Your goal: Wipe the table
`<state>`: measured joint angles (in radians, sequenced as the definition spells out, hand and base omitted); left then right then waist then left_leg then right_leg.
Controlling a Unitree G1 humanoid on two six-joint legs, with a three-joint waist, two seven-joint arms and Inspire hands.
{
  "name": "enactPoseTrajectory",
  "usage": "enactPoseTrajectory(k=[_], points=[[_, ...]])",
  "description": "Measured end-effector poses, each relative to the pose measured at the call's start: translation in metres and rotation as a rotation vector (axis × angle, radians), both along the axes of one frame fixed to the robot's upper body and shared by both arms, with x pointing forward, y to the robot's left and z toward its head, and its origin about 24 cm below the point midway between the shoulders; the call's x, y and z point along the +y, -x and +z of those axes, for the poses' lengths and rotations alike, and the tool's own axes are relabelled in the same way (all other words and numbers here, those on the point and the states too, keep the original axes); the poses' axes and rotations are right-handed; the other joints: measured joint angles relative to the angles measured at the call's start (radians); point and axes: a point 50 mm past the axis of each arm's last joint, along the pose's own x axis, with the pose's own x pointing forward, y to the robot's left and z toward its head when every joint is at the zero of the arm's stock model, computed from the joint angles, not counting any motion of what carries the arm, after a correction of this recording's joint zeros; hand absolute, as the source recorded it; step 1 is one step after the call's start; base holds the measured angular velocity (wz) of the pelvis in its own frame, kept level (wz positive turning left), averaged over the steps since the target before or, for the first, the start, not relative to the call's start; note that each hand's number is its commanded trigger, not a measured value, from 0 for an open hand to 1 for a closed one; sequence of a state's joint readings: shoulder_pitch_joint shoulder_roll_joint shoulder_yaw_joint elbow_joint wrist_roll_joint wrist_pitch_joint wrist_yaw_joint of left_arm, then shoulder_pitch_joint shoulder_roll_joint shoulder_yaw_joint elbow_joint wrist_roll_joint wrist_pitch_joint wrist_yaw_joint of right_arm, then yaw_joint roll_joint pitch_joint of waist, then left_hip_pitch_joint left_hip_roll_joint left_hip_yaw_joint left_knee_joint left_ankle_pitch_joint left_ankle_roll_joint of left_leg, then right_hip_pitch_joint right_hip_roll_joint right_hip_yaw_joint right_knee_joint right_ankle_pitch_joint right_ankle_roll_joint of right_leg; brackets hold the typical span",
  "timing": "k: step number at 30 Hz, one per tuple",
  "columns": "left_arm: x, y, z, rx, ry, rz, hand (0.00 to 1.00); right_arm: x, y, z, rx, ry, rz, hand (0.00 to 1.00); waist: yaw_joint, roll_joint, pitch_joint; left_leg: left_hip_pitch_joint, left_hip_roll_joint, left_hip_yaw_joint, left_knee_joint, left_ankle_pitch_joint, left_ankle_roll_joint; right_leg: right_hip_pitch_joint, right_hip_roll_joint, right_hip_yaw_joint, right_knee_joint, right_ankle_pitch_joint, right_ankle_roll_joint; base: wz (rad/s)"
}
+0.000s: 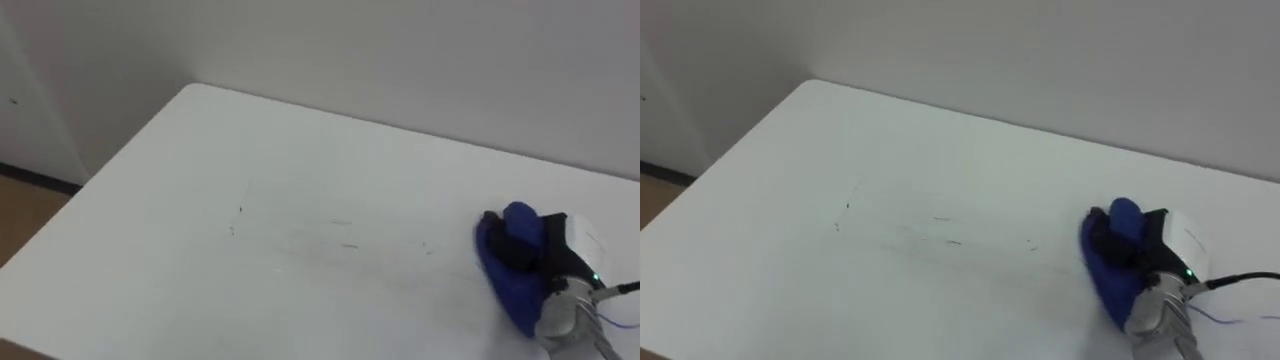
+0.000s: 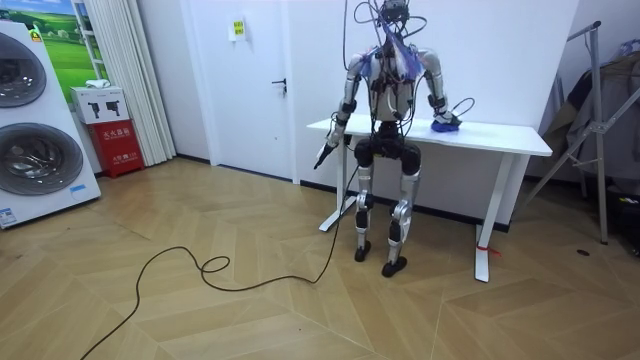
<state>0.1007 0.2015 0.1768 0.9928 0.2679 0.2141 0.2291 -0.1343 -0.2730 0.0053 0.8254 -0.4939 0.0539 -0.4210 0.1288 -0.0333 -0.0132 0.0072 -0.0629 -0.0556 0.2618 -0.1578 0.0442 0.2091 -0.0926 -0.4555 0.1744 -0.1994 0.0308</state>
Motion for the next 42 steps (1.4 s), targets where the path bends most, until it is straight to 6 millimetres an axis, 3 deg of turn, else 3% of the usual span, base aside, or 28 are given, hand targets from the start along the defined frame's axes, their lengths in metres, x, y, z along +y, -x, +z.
enactPoseTrajectory(k=[5, 7, 8, 10, 13, 15, 18, 20, 23, 25, 27, 29, 31, 34, 38, 41, 42], points=[[-0.022, -0.016, -0.004, -0.019, 0.030, -0.050, 0.00, 0.034, -0.030, 0.008, 0.018, -0.041, 0.043, 1.00, 0.047, 0.017, -0.0054, 0.003, 0.023, 0.070, -0.017, 0.007, -0.008, -0.048, 0.012, 0.078, 0.014, 0.008, -0.015, -0.47], [-0.033, -0.026, -0.005, -0.022, 0.060, -0.065, 0.00, 0.079, -0.053, 0.020, 0.015, -0.089, 0.190, 1.00, 0.073, 0.012, -0.0053, -0.004, 0.037, 0.098, -0.040, 0.023, -0.012, -0.084, 0.018, 0.095, 0.017, 0.014, -0.030, -0.39], [-0.036, -0.028, -0.005, -0.027, 0.071, -0.068, 0.00, 0.092, -0.059, 0.025, 0.010, -0.102, 0.240, 1.00, 0.075, 0.010, -0.0053, -0.010, 0.038, 0.098, -0.043, 0.027, -0.014, -0.092, 0.020, 0.095, 0.017, 0.015, -0.032, -0.10], [-0.046, -0.036, -0.005, -0.035, 0.104, -0.101, 0.00, 0.142, -0.079, 0.042, -0.007, -0.144, 0.419, 1.00, 0.088, 0.008, 0.0059, -0.017, 0.041, 0.090, -0.046, 0.036, -0.021, -0.099, 0.027, 0.095, 0.013, 0.015, -0.037, 0.11], [-0.053, -0.038, -0.006, -0.041, 0.128, -0.103, 0.00, 0.157, -0.081, 0.044, -0.005, -0.164, 0.494, 1.00, 0.134, 0.008, 0.0139, -0.018, 0.034, 0.072, -0.062, 0.040, -0.019, -0.093, 0.021, 0.069, 0.011, 0.011, -0.031, 0.31], [-0.049, -0.024, -0.009, -0.012, 0.123, -0.084, 0.00, 0.154, -0.079, 0.042, -0.024, -0.162, 0.495, 1.00, 0.127, 0.009, 0.0146, -0.015, 0.032, 0.057, -0.064, 0.039, -0.016, -0.080, 0.013, 0.042, 0.007, 0.008, -0.026, 0.36], [-0.040, -0.001, -0.012, 0.038, 0.100, -0.061, 0.00, 0.134, -0.059, 0.026, -0.055, -0.113, 0.458, 1.00, 0.098, 0.005, 0.0170, -0.001, 0.019, 0.037, -0.064, 0.030, -0.008, -0.048, 0.007, 0.040, -0.013, 0.009, -0.023, 0.27], [-0.034, 0.014, -0.012, 0.071, 0.071, -0.048, 0.00, 0.113, -0.041, 0.015, -0.075, -0.060, 0.412, 1.00, 0.064, 0.003, 0.0178, 0.020, 0.010, 0.027, -0.065, 0.022, -0.001, -0.016, 0.008, 0.039, -0.027, 0.011, -0.017, 0.20], [-0.020, 0.030, -0.010, 0.106, 0.018, -0.036, 0.00, 0.063, -0.001, 0.002, -0.133, 0.014, 0.230, 1.00, 0.015, 0.004, 0.0139, 0.038, -0.004, 0.029, -0.063, 0.009, 0.012, 0.004, -0.004, 0.041, -0.023, 0.006, 0.004, 0.05], [-0.011, 0.034, -0.007, 0.107, -0.031, -0.018, 0.00, 0.025, 0.030, -0.003, -0.155, 0.064, 0.048, 1.00, -0.009, 0.009, 0.0066, 0.041, -0.007, 0.048, -0.063, 0.003, 0.023, 0.003, -0.012, 0.044, -0.022, 0.009, 0.012, -0.19], [-0.002, 0.032, -0.001, 0.072, -0.070, 0.008, 0.00, 0.007, 0.050, -0.006, -0.145, 0.087, -0.059, 1.00, -0.039, 0.004, -0.0027, 0.041, -0.008, 0.048, -0.063, 0.000, 0.028, 0.006, -0.013, 0.049, -0.022, 0.013, 0.019, -0.12], [0.004, 0.030, 0.002, 0.047, -0.097, 0.023, 0.00, -0.007, 0.061, -0.009, -0.125, 0.092, -0.133, 1.00, -0.059, 0.003, -0.0039, 0.053, -0.010, 0.049, -0.060, -0.004, 0.033, 0.016, -0.015, 0.059, -0.022, 0.016, 0.023, -0.16], [0.006, 0.026, 0.004, 0.026, -0.105, 0.015, 0.00, -0.022, 0.069, -0.009, -0.102, 0.106, -0.190, 1.00, -0.085, 0.003, -0.0110, 0.056, -0.016, 0.049, -0.055, -0.008, 0.039, 0.019, -0.020, 0.072, -0.020, 0.017, 0.025, -0.04], [0.005, 0.023, 0.004, 0.005, -0.095, 0.022, 0.00, -0.031, 0.071, -0.009, -0.083, 0.083, -0.224, 1.00, -0.092, 0.002, -0.0144, 0.062, -0.019, 0.056, -0.056, -0.005, 0.044, 0.021, -0.023, 0.081, -0.020, 0.024, 0.035, -0.06], [-0.001, 0.023, 0.001, -0.001, -0.056, 0.046, 0.00, -0.026, 0.049, -0.006, -0.060, 0.056, -0.210, 1.00, -0.069, 0.002, -0.0132, 0.066, -0.016, 0.084, -0.057, -0.005, 0.044, 0.014, -0.024, 0.100, -0.019, 0.024, 0.036, -0.23], [-0.015, 0.017, -0.005, 0.003, 0.001, 0.047, 0.00, -0.009, 0.017, 0.001, -0.027, 0.009, -0.175, 1.00, -0.038, 0.008, -0.0098, 0.056, -0.003, 0.116, -0.057, -0.004, 0.037, -0.021, -0.021, 0.128, 0.004, 0.026, 0.033, -0.37], [-0.020, 0.013, -0.008, 0.014, 0.017, 0.035, 0.00, 0.008, -0.004, 0.009, -0.025, -0.028, -0.110, 1.00, -0.025, 0.008, -0.0028, 0.049, 0.002, 0.123, -0.063, 0.003, 0.033, -0.044, -0.016, 0.147, 0.015, 0.029, 0.028, -0.59]])
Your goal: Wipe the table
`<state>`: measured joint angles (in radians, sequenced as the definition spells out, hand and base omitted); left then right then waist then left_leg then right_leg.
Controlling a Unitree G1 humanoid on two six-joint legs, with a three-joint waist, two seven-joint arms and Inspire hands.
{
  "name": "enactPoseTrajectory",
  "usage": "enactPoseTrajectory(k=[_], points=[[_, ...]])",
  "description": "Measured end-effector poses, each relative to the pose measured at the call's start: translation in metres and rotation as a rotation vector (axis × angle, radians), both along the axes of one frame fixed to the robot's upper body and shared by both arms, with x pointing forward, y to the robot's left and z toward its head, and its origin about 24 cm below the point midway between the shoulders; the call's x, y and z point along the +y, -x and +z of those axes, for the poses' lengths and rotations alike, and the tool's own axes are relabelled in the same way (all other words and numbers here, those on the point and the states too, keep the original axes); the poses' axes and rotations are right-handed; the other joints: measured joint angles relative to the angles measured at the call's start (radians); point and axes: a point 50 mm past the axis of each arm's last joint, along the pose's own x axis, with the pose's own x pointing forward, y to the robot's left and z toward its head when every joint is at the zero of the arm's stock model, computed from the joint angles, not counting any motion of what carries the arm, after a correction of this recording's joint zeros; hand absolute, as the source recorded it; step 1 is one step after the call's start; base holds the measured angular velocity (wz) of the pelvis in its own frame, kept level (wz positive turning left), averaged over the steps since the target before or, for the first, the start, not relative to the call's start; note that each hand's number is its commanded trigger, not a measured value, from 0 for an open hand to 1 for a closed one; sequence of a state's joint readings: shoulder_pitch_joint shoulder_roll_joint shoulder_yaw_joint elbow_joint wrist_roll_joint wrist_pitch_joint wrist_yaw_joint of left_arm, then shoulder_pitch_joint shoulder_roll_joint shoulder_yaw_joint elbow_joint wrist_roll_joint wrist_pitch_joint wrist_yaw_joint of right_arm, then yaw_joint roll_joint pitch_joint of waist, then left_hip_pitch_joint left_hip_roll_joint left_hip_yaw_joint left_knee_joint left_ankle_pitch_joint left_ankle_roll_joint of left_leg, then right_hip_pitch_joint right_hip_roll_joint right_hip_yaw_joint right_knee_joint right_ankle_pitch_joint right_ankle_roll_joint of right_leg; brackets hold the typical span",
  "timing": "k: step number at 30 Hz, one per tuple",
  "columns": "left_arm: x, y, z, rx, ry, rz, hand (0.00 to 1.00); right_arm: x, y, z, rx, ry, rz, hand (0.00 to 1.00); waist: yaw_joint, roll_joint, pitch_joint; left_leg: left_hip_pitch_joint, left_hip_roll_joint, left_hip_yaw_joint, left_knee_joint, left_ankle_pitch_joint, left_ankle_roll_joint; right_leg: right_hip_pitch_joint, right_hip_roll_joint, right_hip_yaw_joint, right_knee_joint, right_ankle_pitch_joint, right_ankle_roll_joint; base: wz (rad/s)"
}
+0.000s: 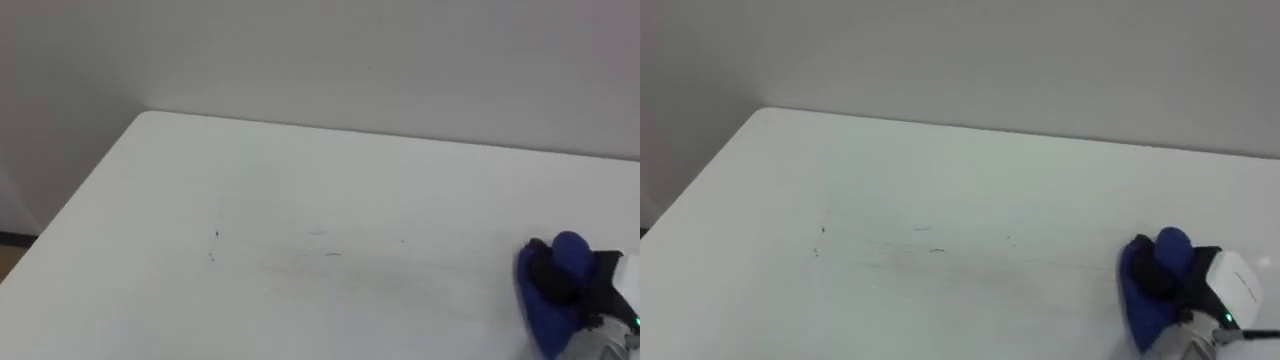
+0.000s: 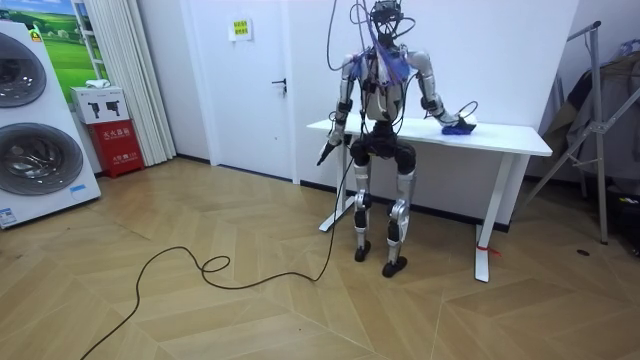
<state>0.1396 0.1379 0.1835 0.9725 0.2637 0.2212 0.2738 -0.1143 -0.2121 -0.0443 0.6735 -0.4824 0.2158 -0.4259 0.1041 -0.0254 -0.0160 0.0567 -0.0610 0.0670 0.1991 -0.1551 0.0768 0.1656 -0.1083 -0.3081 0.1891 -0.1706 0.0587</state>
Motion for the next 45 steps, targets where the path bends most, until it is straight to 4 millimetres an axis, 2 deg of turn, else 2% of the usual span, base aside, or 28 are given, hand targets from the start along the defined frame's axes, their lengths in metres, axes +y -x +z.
enactPoseTrajectory(k=[2, 4, 5, 8, 11, 12, 13, 15, 17, 18, 19, 22, 26, 29, 30, 31, 32, 33, 34, 35, 37, 38, 39, 40, 41, 42, 43, 45], points=[[-0.004, -0.006, -0.001, 0.003, 0.016, -0.006, 0.00, 0.039, -0.032, 0.021, -0.037, -0.019, 0.177, 1.00, 0.035, -0.005, -0.0001, -0.030, 0.006, -0.014, -0.001, 0.008, -0.004, -0.036, 0.013, 0.010, 0.001, 0.013, -0.020, -0.49], [-0.007, -0.018, 0.001, -0.019, 0.020, -0.030, 0.00, 0.098, -0.072, 0.054, -0.136, -0.035, 0.418, 1.00, 0.041, -0.015, 0.0174, -0.054, 0.014, -0.025, 0.000, 0.019, -0.016, -0.062, 0.028, 0.003, -0.003, 0.019, -0.031, 0.13], [-0.011, -0.025, 0.002, -0.039, 0.028, -0.052, 0.00, 0.109, -0.083, 0.065, -0.164, -0.036, 0.483, 1.00, 0.061, -0.018, 0.0220, -0.062, 0.014, -0.042, 0.000, 0.024, -0.016, -0.064, 0.030, -0.009, -0.008, 0.019, -0.032, 0.43], [-0.012, -0.024, 0.003, -0.038, 0.029, -0.070, 0.00, 0.109, -0.088, 0.067, -0.167, -0.035, 0.488, 1.00, 0.088, -0.023, 0.0202, -0.061, 0.009, -0.077, -0.003, 0.032, -0.014, -0.043, 0.027, -0.062, -0.023, 0.019, -0.032, 0.58], [-0.003, 0.003, 0.000, 0.020, 0.012, -0.029, 0.00, 0.087, -0.062, 0.028, -0.037, -0.040, 0.413, 1.00, 0.084, -0.028, 0.0212, -0.043, -0.001, -0.113, -0.003, 0.031, -0.011, -0.006, 0.023, -0.095, -0.029, 0.018, -0.030, 0.50], [0.002, 0.014, 0.001, 0.042, -0.001, -0.010, 0.00, 0.070, -0.039, 0.006, 0.006, -0.035, 0.353, 1.00, 0.066, -0.033, 0.0200, -0.041, -0.008, -0.122, -0.002, 0.027, -0.006, 0.011, 0.021, -0.108, -0.042, 0.017, -0.028, 0.53], [0.008, 0.028, 0.001, 0.071, -0.020, 0.016, 0.00, 0.052, -0.021, 0.001, -0.040, -0.028, 0.290, 1.00, 0.038, -0.038, 0.0171, -0.036, -0.015, -0.126, -0.003, 0.024, -0.002, 0.021, 0.016, -0.104, -0.042, 0.015, -0.024, 0.51], [0.018, 0.042, 0.004, 0.102, -0.062, 0.037, 0.00, 0.020, 0.007, -0.006, -0.049, 0.014, 0.178, 1.00, 0.015, -0.039, 0.0157, -0.025, -0.022, -0.126, -0.006, 0.018, 0.007, 0.032, 0.008, -0.105, -0.038, 0.008, -0.014, 0.16], [0.030, 0.044, 0.009, 0.109, -0.104, 0.032, 0.00, -0.011, 0.036, -0.010, -0.037, 0.044, 0.061, 1.00, -0.002, -0.042, 0.0135, -0.019, -0.027, -0.126, -0.006, 0.013, 0.014, 0.039, 0.005, -0.102, -0.038, 0.008, -0.014, -0.03], [0.036, 0.044, 0.012, 0.103, -0.127, 0.038, 0.00, -0.027, 0.053, -0.014, -0.025, 0.050, -0.014, 1.00, -0.012, -0.043, 0.0089, -0.010, -0.027, -0.119, -0.004, 0.007, 0.018, 0.044, 0.004, -0.088, -0.036, 0.009, -0.013, -0.10], [0.042, 0.045, 0.014, 0.095, -0.146, 0.052, 0.00, -0.040, 0.067, -0.017, -0.009, 0.057, -0.078, 1.00, -0.031, -0.044, -0.0005, -0.005, -0.028, -0.114, 0.000, 0.001, 0.022, 0.049, 0.004, -0.068, -0.036, 0.009, -0.012, -0.13], [0.054, 0.039, 0.022, 0.062, -0.184, 0.044, 0.00, -0.064, 0.095, -0.020, 0.036, 0.068, -0.195, 1.00, -0.057, -0.043, -0.0069, 0.011, -0.029, -0.106, 0.000, -0.009, 0.029, 0.064, 0.003, -0.036, -0.035, 0.013, -0.006, -0.18], [0.050, 0.025, 0.021, 0.028, -0.173, 0.020, 0.00, -0.069, 0.097, -0.020, 0.053, 0.071, -0.217, 1.00, -0.072, -0.032, -0.0113, 0.024, -0.029, -0.088, 0.015, -0.019, 0.035, 0.074, 0.000, -0.019, -0.036, 0.018, 0.002, -0.22], [0.030, 0.003, 0.015, -0.022, -0.102, -0.002, 0.00, -0.055, 0.071, -0.019, 0.052, 0.057, -0.212, 1.00, -0.048, -0.020, -0.0093, 0.017, -0.020, -0.051, 0.030, -0.027, 0.035, 0.057, -0.002, -0.017, -0.021, 0.018, 0.002, -0.43], [0.021, -0.007, 0.011, -0.028, -0.072, -0.023, 0.00, -0.046, 0.055, -0.016, 0.054, 0.054, -0.189, 1.00, -0.018, -0.013, -0.0054, 0.013, -0.008, -0.016, 0.031, -0.028, 0.033, 0.034, -0.002, -0.017, -0.004, 0.017, 0.003, -0.94], [0.013, -0.014, 0.007, -0.015, -0.048, -0.048, 0.00, -0.026, 0.034, -0.013, 0.058, 0.041, -0.114, 1.00, 0.013, -0.008, -0.0031, 0.005, 0.004, 0.020, 0.033, -0.028, 0.027, 0.009, 0.001, -0.016, 0.016, 0.016, 0.002, -1.12], [0.006, -0.016, 0.004, 0.017, -0.035, -0.086, 0.00, 0.007, 0.010, -0.010, 0.057, 0.014, 0.009, 1.00, 0.038, -0.007, -0.0014, -0.002, 0.017, 0.044, 0.036, -0.028, 0.018, -0.014, 0.005, -0.023, 0.028, 0.015, -0.001, -0.88], [0.002, -0.018, 0.002, 0.032, -0.029, -0.105, 0.00, 0.027, -0.003, -0.008, 0.058, 0.004, 0.088, 1.00, 0.047, -0.007, -0.0005, -0.008, 0.018, 0.044, 0.040, -0.028, 0.015, -0.025, 0.004, -0.024, 0.041, 0.011, -0.008, -0.60], [-0.005, -0.025, 0.001, 0.038, -0.014, -0.136, 0.00, 0.070, -0.030, 0.001, 0.055, -0.014, 0.254, 1.00, 0.071, -0.005, 0.0025, -0.022, 0.020, 0.044, 0.049, -0.029, 0.016, -0.055, 0.002, -0.025, 0.072, 0.000, -0.025, -0.30], [-0.009, -0.031, 0.001, 0.027, -0.003, -0.148, 0.00, 0.093, -0.043, 0.007, 0.049, -0.016, 0.342, 1.00, 0.086, -0.003, 0.0073, -0.034, 0.025, 0.043, 0.060, -0.031, 0.015, -0.071, 0.001, -0.027, 0.092, -0.004, -0.030, -0.11], [-0.021, -0.061, 0.005, -0.041, 0.024, -0.189, 0.00, 0.158, -0.082, 0.042, -0.037, -0.005, 0.600, 1.00, 0.156, 0.001, 0.0443, -0.079, 0.036, 0.031, 0.095, -0.030, 0.008, -0.133, -0.032, -0.083, 0.187, -0.037, -0.037, 0.30], [-0.023, -0.066, 0.006, -0.047, 0.026, -0.204, 0.00, 0.169, -0.089, 0.049, -0.053, 0.008, 0.650, 1.00, 0.172, 0.003, 0.0455, -0.098, 0.042, 0.029, 0.106, -0.030, 0.007, -0.152, -0.042, -0.083, 0.230, -0.050, -0.029, 0.76], [-0.028, -0.072, 0.007, -0.064, 0.034, -0.225, 0.00, 0.176, -0.098, 0.059, -0.071, 0.027, 0.685, 1.00, 0.207, 0.008, 0.0481, -0.122, 0.046, 0.023, 0.119, -0.023, 0.005, -0.195, -0.084, -0.083, 0.339, -0.066, -0.012, 1.09], [-0.026, -0.073, 0.008, -0.073, 0.030, -0.227, 0.00, 0.171, -0.101, 0.059, -0.066, 0.036, 0.671, 1.00, 0.236, 0.002, 0.0449, -0.135, 0.047, 0.024, 0.120, -0.017, -0.002, -0.219, -0.159, -0.083, 0.436, -0.081, -0.002, 1.13], [-0.024, -0.072, 0.008, -0.070, 0.025, -0.225, 0.00, 0.167, -0.100, 0.056, -0.057, 0.039, 0.656, 1.00, 0.254, 0.002, 0.0445, -0.137, 0.048, 0.020, 0.120, -0.016, -0.005, -0.221, -0.197, -0.082, 0.464, -0.088, 0.002, 0.86], [-0.016, -0.063, 0.007, -0.053, 0.011, -0.208, 0.00, 0.162, -0.098, 0.049, -0.029, 0.034, 0.633, 1.00, 0.277, -0.005, 0.0398, -0.139, 0.051, 0.002, 0.121, -0.014, -0.020, -0.216, -0.260, -0.079, 0.467, -0.090, 0.005, 0.50], [-0.006, -0.052, 0.007, -0.029, -0.014, -0.188, 0.00, 0.155, -0.091, 0.039, -0.002, 0.031, 0.606, 1.00, 0.277, -0.010, 0.0373, -0.154, 0.060, -0.019, 0.128, -0.013, -0.034, -0.207, -0.307, -0.079, 0.424, -0.083, 0.015, 0.40], [0.005, -0.043, 0.009, -0.004, -0.044, -0.179, 0.00, 0.143, -0.080, 0.031, -0.061, -0.023, 0.526, 1.00, 0.258, -0.010, 0.0366, -0.175, 0.088, -0.056, 0.143, -0.014, -0.059, -0.183, -0.333, -0.069, 0.317, -0.061, 0.029, 0.43]])
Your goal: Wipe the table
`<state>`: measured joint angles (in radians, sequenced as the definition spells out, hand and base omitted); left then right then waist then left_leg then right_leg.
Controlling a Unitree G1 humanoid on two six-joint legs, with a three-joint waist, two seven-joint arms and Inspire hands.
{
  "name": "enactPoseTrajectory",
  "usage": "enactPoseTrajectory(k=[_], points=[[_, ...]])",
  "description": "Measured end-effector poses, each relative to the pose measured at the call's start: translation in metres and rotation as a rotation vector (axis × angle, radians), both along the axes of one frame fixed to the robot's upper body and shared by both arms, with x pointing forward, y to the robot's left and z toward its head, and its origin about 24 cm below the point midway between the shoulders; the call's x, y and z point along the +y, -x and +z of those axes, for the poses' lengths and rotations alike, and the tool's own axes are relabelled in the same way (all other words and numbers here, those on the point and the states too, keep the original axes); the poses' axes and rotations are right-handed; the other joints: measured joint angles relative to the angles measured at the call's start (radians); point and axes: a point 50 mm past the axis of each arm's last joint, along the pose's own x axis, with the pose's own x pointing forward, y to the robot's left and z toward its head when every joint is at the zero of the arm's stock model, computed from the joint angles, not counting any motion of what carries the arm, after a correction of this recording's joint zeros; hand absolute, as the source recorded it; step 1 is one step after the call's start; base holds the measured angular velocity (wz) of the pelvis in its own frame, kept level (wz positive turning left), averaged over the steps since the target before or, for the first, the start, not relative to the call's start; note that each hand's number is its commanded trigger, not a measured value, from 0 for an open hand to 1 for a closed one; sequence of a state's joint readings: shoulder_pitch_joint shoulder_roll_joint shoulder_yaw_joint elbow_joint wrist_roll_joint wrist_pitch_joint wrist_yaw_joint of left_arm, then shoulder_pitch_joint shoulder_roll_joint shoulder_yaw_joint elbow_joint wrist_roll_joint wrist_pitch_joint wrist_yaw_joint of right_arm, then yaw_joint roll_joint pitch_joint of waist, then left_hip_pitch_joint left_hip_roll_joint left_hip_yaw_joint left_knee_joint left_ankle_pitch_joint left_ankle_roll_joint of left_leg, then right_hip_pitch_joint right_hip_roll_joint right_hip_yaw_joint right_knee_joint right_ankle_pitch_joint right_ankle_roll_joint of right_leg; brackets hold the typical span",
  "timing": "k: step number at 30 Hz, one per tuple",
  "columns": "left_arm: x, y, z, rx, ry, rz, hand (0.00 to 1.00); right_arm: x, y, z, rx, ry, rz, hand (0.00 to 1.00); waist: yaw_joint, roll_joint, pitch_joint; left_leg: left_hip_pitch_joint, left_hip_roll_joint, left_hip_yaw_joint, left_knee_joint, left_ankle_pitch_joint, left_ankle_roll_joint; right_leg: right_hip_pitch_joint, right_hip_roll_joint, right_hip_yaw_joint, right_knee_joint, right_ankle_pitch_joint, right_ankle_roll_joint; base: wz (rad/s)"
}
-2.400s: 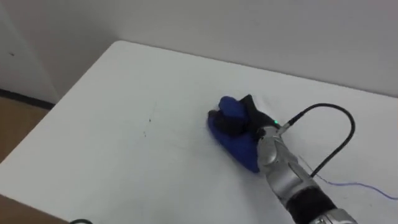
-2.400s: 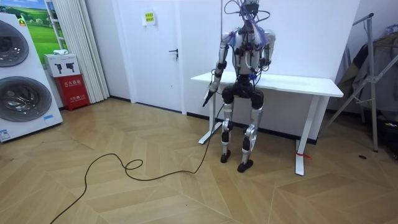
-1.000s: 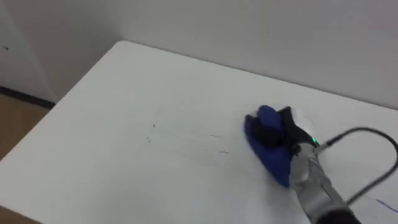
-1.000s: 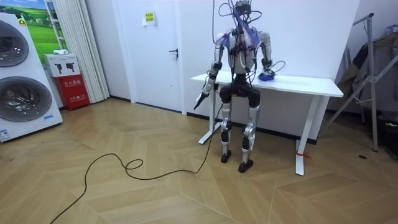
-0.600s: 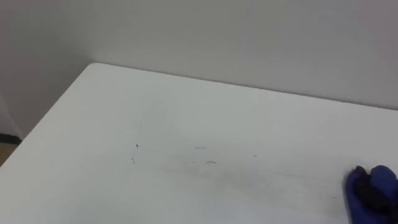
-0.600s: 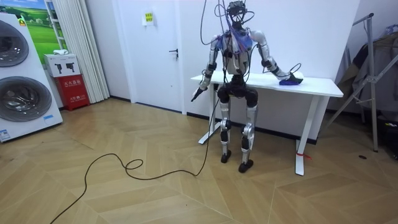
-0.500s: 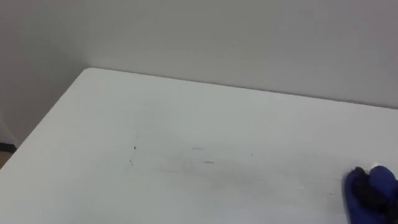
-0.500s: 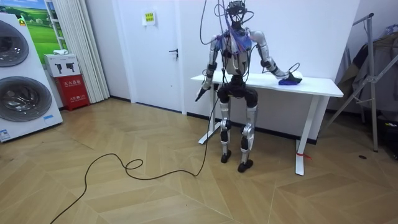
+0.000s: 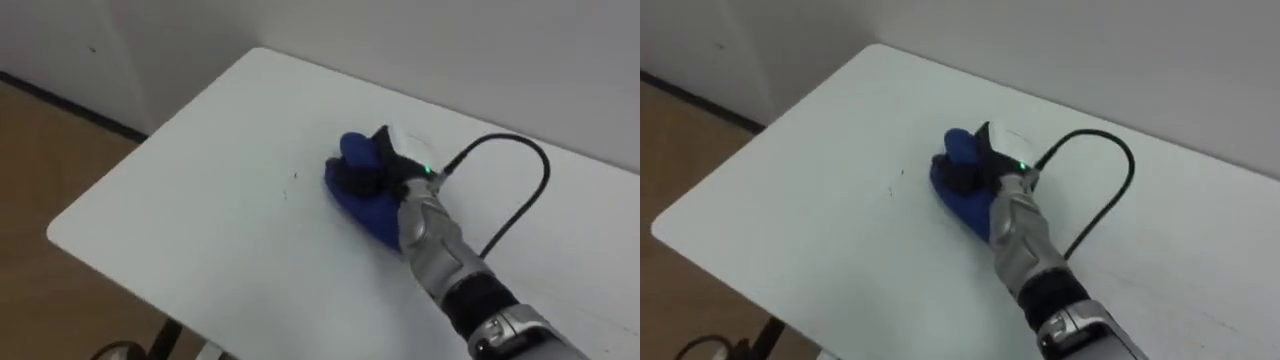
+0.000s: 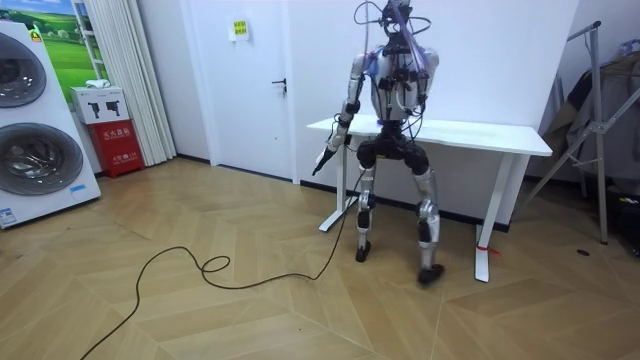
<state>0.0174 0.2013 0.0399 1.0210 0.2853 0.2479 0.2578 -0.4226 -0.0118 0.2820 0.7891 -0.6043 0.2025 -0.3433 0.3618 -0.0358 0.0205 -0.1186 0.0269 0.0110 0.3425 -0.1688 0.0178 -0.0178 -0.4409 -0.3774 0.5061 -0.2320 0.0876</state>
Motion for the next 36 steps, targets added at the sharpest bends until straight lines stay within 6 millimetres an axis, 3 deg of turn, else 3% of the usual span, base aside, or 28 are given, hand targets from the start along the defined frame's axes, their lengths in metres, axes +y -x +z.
enactPoseTrajectory(k=[2, 3, 4, 5, 6, 7, 8, 9, 10, 12, 13, 15, 16, 17, 19, 20, 21, 22, 23, 24, 25, 28, 30, 32, 33, 36], points=[[0.011, 0.001, 0.004, -0.003, -0.032, 0.015, 0.00, -0.016, 0.010, -0.010, -0.006, -0.022, -0.064, 1.00, -0.041, -0.005, -0.0039, -0.005, 0.037, -0.043, 0.005, -0.001, -0.035, 0.050, 0.012, -0.006, -0.138, 0.068, 0.005, 0.52], [0.017, -0.001, 0.007, -0.018, -0.053, 0.027, 0.00, -0.027, 0.020, -0.018, -0.003, -0.034, -0.107, 1.00, -0.080, -0.017, -0.0104, -0.005, 0.069, -0.045, 0.006, 0.000, -0.062, 0.085, 0.034, -0.016, -0.228, 0.131, 0.007, 0.41], [0.024, -0.002, 0.011, -0.041, -0.067, 0.052, 0.00, -0.038, 0.031, -0.026, 0.006, -0.047, -0.152, 1.00, -0.115, -0.032, -0.0177, 0.000, 0.100, -0.042, 0.008, -0.002, -0.093, 0.099, 0.059, -0.020, -0.288, 0.184, 0.019, 0.27], [0.028, -0.002, 0.014, -0.051, -0.079, 0.059, 0.00, -0.043, 0.037, -0.030, 0.011, -0.048, -0.170, 1.00, -0.132, -0.040, -0.0188, 0.009, 0.117, -0.038, 0.012, -0.003, -0.111, 0.103, 0.076, -0.021, -0.300, 0.208, 0.022, -0.06], [0.036, 0.000, 0.017, -0.057, -0.100, 0.075, 0.00, -0.055, 0.050, -0.040, 0.032, -0.032, -0.197, 1.00, -0.162, -0.055, -0.0251, 0.031, 0.159, -0.005, 0.021, -0.010, -0.147, 0.105, 0.117, -0.034, -0.300, 0.235, 0.038, -0.64], [0.039, 0.009, 0.016, -0.044, -0.104, 0.097, 0.00, -0.071, 0.064, -0.046, 0.047, -0.004, -0.227, 1.00, -0.168, -0.036, -0.0408, 0.064, 0.218, 0.044, 0.019, -0.014, -0.189, 0.109, 0.159, -0.037, -0.285, 0.186, 0.069, -0.82], [0.041, 0.014, 0.016, -0.038, -0.103, 0.110, 0.00, -0.081, 0.070, -0.048, 0.049, 0.008, -0.253, 1.00, -0.185, -0.022, -0.0481, 0.076, 0.250, 0.055, 0.012, -0.012, -0.208, 0.107, 0.190, -0.041, -0.280, 0.162, 0.067, -0.77], [0.040, 0.021, 0.014, -0.035, -0.097, 0.133, 0.00, -0.105, 0.085, -0.051, 0.054, 0.035, -0.334, 1.00, -0.236, 0.008, -0.0560, 0.098, 0.308, 0.059, -0.014, 0.008, -0.236, 0.099, 0.242, -0.046, -0.248, 0.126, 0.037, -0.26], [0.040, 0.023, 0.014, -0.045, -0.097, 0.148, 0.00, -0.130, 0.103, -0.053, 0.060, 0.062, -0.424, 1.00, -0.277, 0.010, -0.0555, 0.125, 0.335, 0.072, -0.042, 0.034, -0.213, 0.085, 0.265, -0.040, -0.204, 0.075, 0.009, -0.04], [0.032, 0.025, 0.011, -0.046, -0.073, 0.152, 0.00, -0.161, 0.124, -0.051, 0.068, 0.108, -0.527, 1.00, -0.303, 0.015, -0.0513, 0.130, 0.348, 0.113, -0.024, 0.072, -0.159, 0.066, 0.275, -0.025, -0.154, 0.035, -0.015, -0.20], [0.023, 0.025, 0.007, -0.050, -0.047, 0.151, 0.00, -0.177, 0.134, -0.049, 0.073, 0.141, -0.567, 1.00, -0.314, 0.016, -0.0389, 0.128, 0.344, 0.137, 0.006, 0.073, -0.158, 0.066, 0.288, -0.008, -0.155, 0.028, -0.017, -0.35], [0.019, 0.026, 0.005, -0.058, -0.033, 0.140, 0.00, -0.186, 0.143, -0.048, 0.078, 0.136, -0.610, 1.00, -0.333, 0.015, -0.0346, 0.114, 0.326, 0.138, 0.045, 0.068, -0.152, 0.065, 0.309, 0.026, -0.163, 0.024, -0.030, -0.27], [0.018, 0.030, 0.003, -0.050, -0.029, 0.127, 0.00, -0.186, 0.147, -0.051, 0.087, 0.099, -0.632, 1.00, -0.328, 0.007, -0.0360, 0.114, 0.287, 0.130, 0.059, 0.048, -0.144, 0.065, 0.303, 0.047, -0.168, 0.022, -0.035, -0.31], [0.016, 0.033, 0.001, -0.034, -0.029, 0.114, 0.00, -0.185, 0.146, -0.051, 0.088, 0.094, -0.628, 1.00, -0.325, 0.008, -0.0362, 0.114, 0.264, 0.121, 0.061, 0.031, -0.137, 0.064, 0.303, 0.053, -0.172, 0.023, -0.035, -0.50], [0.009, 0.041, -0.003, 0.009, -0.016, 0.097, 0.00, -0.175, 0.131, -0.048, 0.082, 0.079, -0.606, 1.00, -0.278, 0.020, -0.0420, 0.113, 0.174, 0.127, 0.032, -0.006, -0.124, 0.034, 0.308, 0.087, -0.191, 0.032, -0.041, -0.70], [0.008, 0.042, -0.004, 0.016, -0.013, 0.097, 0.00, -0.171, 0.125, -0.047, 0.086, 0.076, -0.601, 1.00, -0.263, 0.021, -0.0425, 0.114, 0.160, 0.123, 0.018, -0.008, -0.121, 0.025, 0.314, 0.106, -0.202, 0.045, -0.041, -1.00], [0.005, 0.044, -0.006, 0.033, -0.007, 0.103, 0.00, -0.158, 0.108, -0.043, 0.085, 0.071, -0.559, 1.00, -0.219, 0.023, -0.0435, 0.115, 0.149, 0.128, -0.006, -0.009, -0.118, -0.003, 0.337, 0.150, -0.224, 0.089, -0.043, -1.01], [0.002, 0.045, -0.007, 0.052, 0.003, 0.117, 0.00, -0.136, 0.088, -0.038, 0.080, 0.080, -0.464, 1.00, -0.205, 0.026, -0.0441, 0.107, 0.138, 0.132, -0.019, -0.015, -0.116, -0.011, 0.343, 0.171, -0.254, 0.134, -0.044, -0.97], [0.000, 0.046, -0.008, 0.062, 0.010, 0.124, 0.00, -0.122, 0.078, -0.034, 0.074, 0.078, -0.410, 1.00, -0.202, 0.027, -0.0442, 0.106, 0.129, 0.129, -0.029, -0.013, -0.111, -0.016, 0.345, 0.182, -0.265, 0.152, -0.042, -0.55], [-0.003, 0.044, -0.009, 0.072, 0.021, 0.121, 0.00, -0.095, 0.060, -0.027, 0.064, 0.081, -0.287, 1.00, -0.202, 0.034, -0.0425, 0.103, 0.119, 0.124, -0.049, -0.005, -0.104, -0.018, 0.346, 0.190, -0.284, 0.174, -0.037, -0.05], [-0.007, 0.033, -0.008, 0.054, 0.031, 0.106, 0.00, -0.068, 0.048, -0.024, 0.060, 0.057, -0.190, 1.00, -0.207, 0.038, -0.0392, 0.093, 0.116, 0.122, -0.054, 0.004, -0.104, -0.021, 0.345, 0.195, -0.285, 0.182, -0.039, 0.19], [-0.014, 0.010, -0.003, -0.027, 0.044, 0.068, 0.00, -0.029, 0.038, -0.020, 0.057, 0.021, -0.013, 1.00, -0.195, 0.039, -0.0361, 0.098, 0.099, 0.110, -0.103, 0.022, -0.099, -0.026, 0.333, 0.195, -0.286, 0.173, -0.033, 0.35], [-0.016, 0.004, -0.001, -0.052, 0.040, 0.050, 0.00, -0.029, 0.038, -0.019, 0.039, 0.023, -0.002, 1.00, -0.198, 0.041, -0.0346, 0.095, 0.079, 0.068, -0.126, 0.037, -0.096, -0.024, 0.325, 0.177, -0.295, 0.171, -0.031, 0.28], [-0.014, 0.003, 0.002, -0.068, 0.025, 0.041, 0.00, -0.034, 0.047, -0.025, 0.029, 0.042, -0.006, 1.00, -0.222, 0.029, -0.0360, 0.098, 0.070, 0.043, -0.139, 0.048, -0.099, -0.005, 0.319, 0.151, -0.309, 0.167, -0.026, 0.39], [-0.012, 0.008, 0.003, -0.062, 0.005, 0.032, 0.00, -0.039, 0.055, -0.029, 0.016, 0.035, -0.024, 1.00, -0.231, 0.021, -0.0326, 0.114, 0.065, 0.028, -0.147, 0.048, -0.099, 0.010, 0.319, 0.139, -0.327, 0.166, -0.024, 0.39], [-0.002, 0.019, 0.004, -0.038, -0.046, 0.037, 0.00, -0.065, 0.083, -0.041, -0.022, 0.026, -0.139, 1.00, -0.256, -0.008, -0.0326, 0.130, 0.061, 0.010, -0.149, 0.037, -0.096, 0.054, 0.318, 0.115, -0.365, 0.159, -0.013, 0.23]])
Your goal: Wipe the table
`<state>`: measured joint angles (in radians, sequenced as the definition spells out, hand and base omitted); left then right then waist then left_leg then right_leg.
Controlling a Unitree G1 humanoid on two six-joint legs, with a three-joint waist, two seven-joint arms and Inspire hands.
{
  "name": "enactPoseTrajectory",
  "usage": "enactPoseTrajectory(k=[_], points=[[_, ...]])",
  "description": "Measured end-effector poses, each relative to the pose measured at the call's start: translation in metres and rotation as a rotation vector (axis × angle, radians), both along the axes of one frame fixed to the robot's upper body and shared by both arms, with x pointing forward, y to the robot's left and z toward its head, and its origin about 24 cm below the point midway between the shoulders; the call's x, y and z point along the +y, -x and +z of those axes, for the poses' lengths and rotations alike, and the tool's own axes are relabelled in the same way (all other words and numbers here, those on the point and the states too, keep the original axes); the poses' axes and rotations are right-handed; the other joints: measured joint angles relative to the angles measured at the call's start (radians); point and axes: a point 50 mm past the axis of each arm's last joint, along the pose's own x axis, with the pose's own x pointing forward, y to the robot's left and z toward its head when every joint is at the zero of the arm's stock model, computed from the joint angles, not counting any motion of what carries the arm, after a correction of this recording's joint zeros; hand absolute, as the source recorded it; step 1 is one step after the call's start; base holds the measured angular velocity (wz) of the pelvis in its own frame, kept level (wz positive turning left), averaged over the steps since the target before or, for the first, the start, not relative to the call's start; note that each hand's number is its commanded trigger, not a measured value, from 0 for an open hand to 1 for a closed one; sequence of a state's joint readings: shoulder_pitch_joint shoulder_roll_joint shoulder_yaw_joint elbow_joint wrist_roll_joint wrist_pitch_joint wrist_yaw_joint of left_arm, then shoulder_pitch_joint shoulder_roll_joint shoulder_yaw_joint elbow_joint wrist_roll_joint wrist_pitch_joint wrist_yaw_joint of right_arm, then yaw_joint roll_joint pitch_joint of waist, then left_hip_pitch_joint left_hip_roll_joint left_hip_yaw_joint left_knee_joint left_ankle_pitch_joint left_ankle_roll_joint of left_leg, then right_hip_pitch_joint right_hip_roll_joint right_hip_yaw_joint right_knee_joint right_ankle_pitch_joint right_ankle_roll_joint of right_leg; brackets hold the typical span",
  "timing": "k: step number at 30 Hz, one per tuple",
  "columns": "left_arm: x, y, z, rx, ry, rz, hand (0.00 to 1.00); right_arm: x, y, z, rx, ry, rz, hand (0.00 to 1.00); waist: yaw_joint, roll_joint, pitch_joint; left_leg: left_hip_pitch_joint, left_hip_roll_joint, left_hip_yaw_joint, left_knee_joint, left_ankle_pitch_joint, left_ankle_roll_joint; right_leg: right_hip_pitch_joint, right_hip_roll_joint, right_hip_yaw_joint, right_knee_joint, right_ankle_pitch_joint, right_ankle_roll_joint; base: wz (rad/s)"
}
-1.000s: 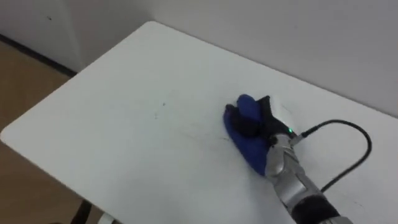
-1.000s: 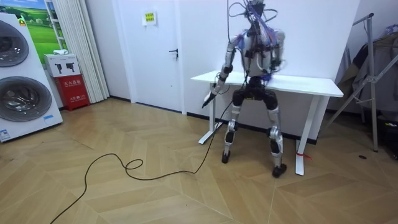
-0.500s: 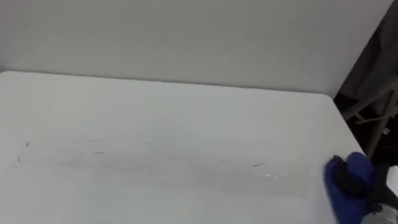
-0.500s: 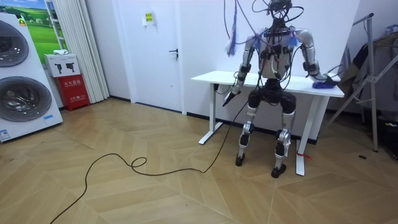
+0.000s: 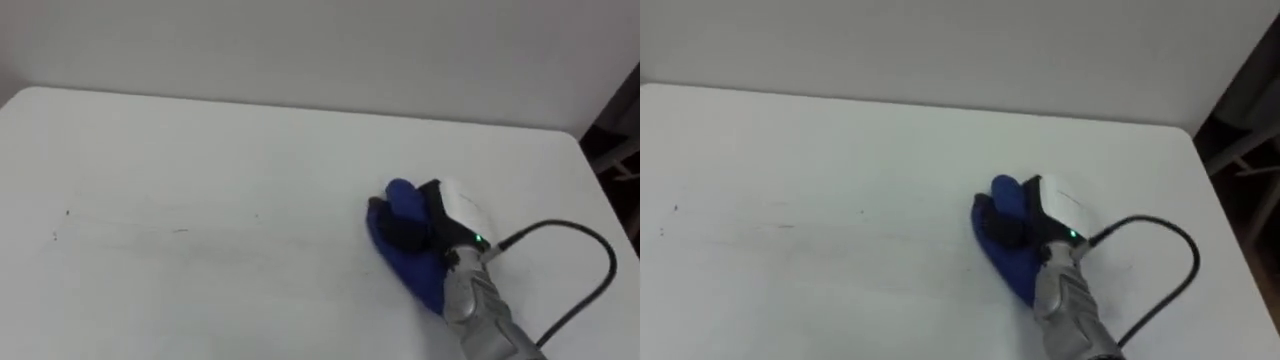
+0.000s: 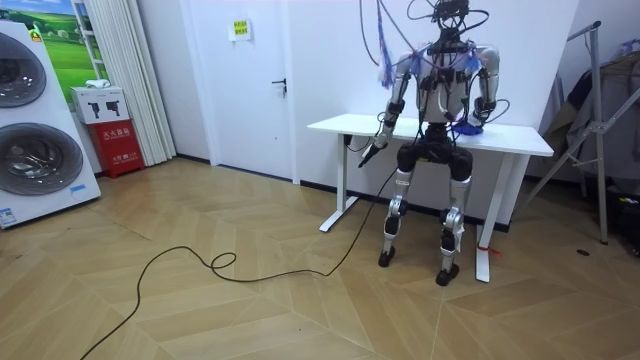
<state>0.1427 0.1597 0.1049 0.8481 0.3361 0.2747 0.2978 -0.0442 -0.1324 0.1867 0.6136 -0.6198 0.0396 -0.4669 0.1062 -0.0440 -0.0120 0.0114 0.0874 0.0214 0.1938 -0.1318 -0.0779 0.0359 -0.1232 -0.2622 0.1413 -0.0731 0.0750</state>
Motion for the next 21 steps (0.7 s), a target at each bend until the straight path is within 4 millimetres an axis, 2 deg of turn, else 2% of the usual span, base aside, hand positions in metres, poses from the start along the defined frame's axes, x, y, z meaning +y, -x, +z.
enactPoseTrajectory(k=[2, 3, 4, 7, 10, 14, 16, 18, 19, 20, 21], points=[[0.010, 0.002, 0.004, 0.020, -0.067, -0.033, 0.00, -0.025, 0.018, -0.003, -0.028, 0.007, -0.123, 1.00, -0.007, -0.016, 0.0020, -0.010, -0.003, 0.000, 0.001, 0.000, 0.001, -0.002, -0.001, 0.004, -0.001, 0.003, 0.002, 0.00], [0.017, 0.005, 0.006, 0.030, -0.099, -0.033, 0.00, -0.044, 0.034, -0.006, -0.027, 0.015, -0.217, 1.00, -0.015, -0.022, 0.0017, -0.015, -0.006, -0.003, 0.004, -0.001, 0.002, -0.001, -0.004, 0.004, 0.001, 0.003, 0.003, 0.05], [0.021, 0.008, 0.007, 0.037, -0.118, -0.032, 0.00, -0.064, 0.051, -0.009, -0.020, 0.035, -0.307, 1.00, -0.022, -0.023, 0.0007, -0.015, -0.012, -0.006, 0.009, -0.005, 0.007, 0.001, -0.011, 0.002, 0.010, -0.001, 0.009, 0.08], [0.025, 0.016, 0.008, 0.044, -0.135, -0.019, 0.00, -0.102, 0.085, -0.012, 0.021, 0.064, -0.469, 1.00, -0.029, -0.025, -0.0071, -0.004, -0.025, -0.012, 0.013, -0.011, 0.016, 0.011, -0.022, 0.013, 0.012, -0.011, 0.017, 0.11], [0.021, 0.019, 0.005, 0.034, -0.126, -0.022, 0.00, -0.112, 0.091, -0.014, 0.051, 0.060, -0.501, 1.00, -0.039, -0.028, -0.0078, 0.001, -0.034, -0.016, 0.031, -0.019, 0.024, 0.021, -0.034, 0.010, 0.022, -0.016, 0.021, 0.07], [0.012, 0.020, 0.001, 0.024, -0.088, -0.007, 0.00, -0.104, 0.076, -0.015, 0.056, 0.040, -0.483, 1.00, -0.037, -0.026, -0.0078, 0.003, -0.033, -0.017, 0.037, -0.019, 0.024, 0.023, -0.029, 0.016, 0.028, -0.008, 0.020, -0.06], [0.001, 0.017, -0.003, 0.024, -0.066, -0.032, 0.00, -0.096, 0.060, -0.011, 0.056, 0.025, -0.465, 1.00, -0.018, -0.019, -0.0046, 0.009, -0.024, -0.001, 0.033, -0.018, 0.020, 0.015, -0.017, 0.039, 0.029, -0.002, 0.014, -0.32], [-0.006, 0.011, -0.004, 0.015, -0.048, -0.055, 0.00, -0.077, 0.039, -0.007, 0.065, 0.012, -0.404, 1.00, -0.004, -0.016, -0.0032, 0.004, -0.012, 0.014, 0.031, -0.014, 0.014, 0.000, -0.009, 0.043, 0.032, 0.007, 0.003, -0.40], [-0.010, 0.003, -0.004, -0.002, -0.043, -0.071, 0.00, -0.056, 0.023, -0.002, 0.067, 0.009, -0.300, 1.00, 0.019, -0.016, -0.0020, -0.001, -0.005, 0.019, 0.025, -0.010, 0.008, -0.018, 0.000, 0.057, 0.033, 0.013, -0.005, -0.35], [-0.011, -0.001, -0.004, -0.010, -0.041, -0.079, 0.00, -0.044, 0.014, 0.000, 0.069, 0.002, -0.238, 1.00, 0.032, -0.014, 0.0016, -0.001, -0.002, 0.017, 0.022, -0.009, 0.006, -0.023, 0.007, 0.064, 0.032, 0.016, -0.009, -0.35], [-0.014, -0.008, -0.003, -0.026, -0.035, -0.084, 0.00, -0.014, -0.004, 0.007, 0.066, -0.010, -0.102, 1.00, 0.043, -0.011, 0.0065, -0.008, 0.007, 0.014, 0.020, -0.005, -0.001, -0.033, 0.018, 0.068, 0.031, 0.019, -0.015, -0.05]])
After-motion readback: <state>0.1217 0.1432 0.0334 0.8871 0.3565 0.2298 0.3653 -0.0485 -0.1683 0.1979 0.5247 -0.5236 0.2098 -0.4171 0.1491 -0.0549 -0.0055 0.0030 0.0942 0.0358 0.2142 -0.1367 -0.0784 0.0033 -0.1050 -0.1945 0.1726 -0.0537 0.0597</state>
